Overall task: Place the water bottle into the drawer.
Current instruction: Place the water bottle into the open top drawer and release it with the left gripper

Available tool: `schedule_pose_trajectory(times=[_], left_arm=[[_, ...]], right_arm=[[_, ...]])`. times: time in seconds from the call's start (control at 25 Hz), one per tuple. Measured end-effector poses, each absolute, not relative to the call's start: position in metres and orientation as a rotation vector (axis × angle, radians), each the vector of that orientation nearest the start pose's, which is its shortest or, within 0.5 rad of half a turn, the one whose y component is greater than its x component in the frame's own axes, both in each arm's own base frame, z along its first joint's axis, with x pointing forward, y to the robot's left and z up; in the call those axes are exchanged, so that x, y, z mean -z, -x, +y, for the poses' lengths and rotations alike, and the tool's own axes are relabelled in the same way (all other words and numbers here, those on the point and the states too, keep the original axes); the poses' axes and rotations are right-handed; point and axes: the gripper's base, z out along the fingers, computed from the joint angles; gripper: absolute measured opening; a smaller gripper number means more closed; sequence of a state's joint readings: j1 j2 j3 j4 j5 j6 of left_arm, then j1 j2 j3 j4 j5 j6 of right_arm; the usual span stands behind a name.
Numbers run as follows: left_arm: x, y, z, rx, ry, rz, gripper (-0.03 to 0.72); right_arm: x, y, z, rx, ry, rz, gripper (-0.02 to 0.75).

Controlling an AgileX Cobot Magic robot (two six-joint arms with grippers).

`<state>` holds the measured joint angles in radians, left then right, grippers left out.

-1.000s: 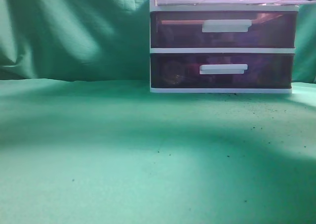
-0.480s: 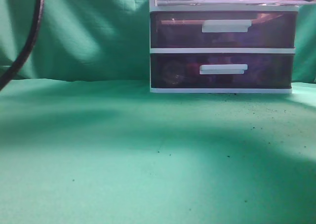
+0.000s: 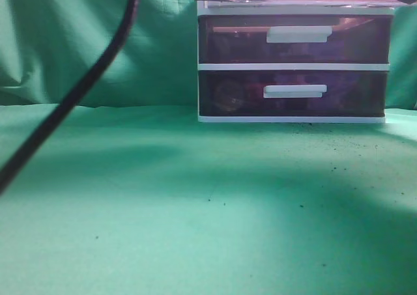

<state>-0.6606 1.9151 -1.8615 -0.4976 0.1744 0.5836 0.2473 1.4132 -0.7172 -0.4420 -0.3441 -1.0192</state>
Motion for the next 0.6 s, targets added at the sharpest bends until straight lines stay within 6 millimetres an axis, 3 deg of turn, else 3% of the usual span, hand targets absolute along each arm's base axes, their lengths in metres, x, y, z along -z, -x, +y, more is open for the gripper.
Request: schedule_pose_trajectory(times=[0.12,0.16,0.24,0.44,0.6], left_arm=[[-0.38,-0.379,-0.303,0.476,-0.642,1.551,0.584],[-0.375,-0.382,-0.306,0.474,-0.62,1.541,0.543],[-0.371,-0.385,-0.311,0.464,-0.578,1.501,0.558],[-0.367,-0.377,-0.336,0.455,-0.486,1.351,0.558],[-0.353,-0.374,-0.356,0.549,-0.523,1.292,0.558]], right_arm=[[-0.256,-0.286,0.086,0.682,1.5,1.199,0.091],[-0.256,-0.286,0.086,0.682,1.5,1.199,0.091],[-0.256,-0.286,0.086,0.68,1.498,1.201,0.091],[-0.257,-0.285,0.086,0.648,1.473,1.232,0.091],[-0.256,-0.285,0.086,0.641,1.472,1.244,0.091]])
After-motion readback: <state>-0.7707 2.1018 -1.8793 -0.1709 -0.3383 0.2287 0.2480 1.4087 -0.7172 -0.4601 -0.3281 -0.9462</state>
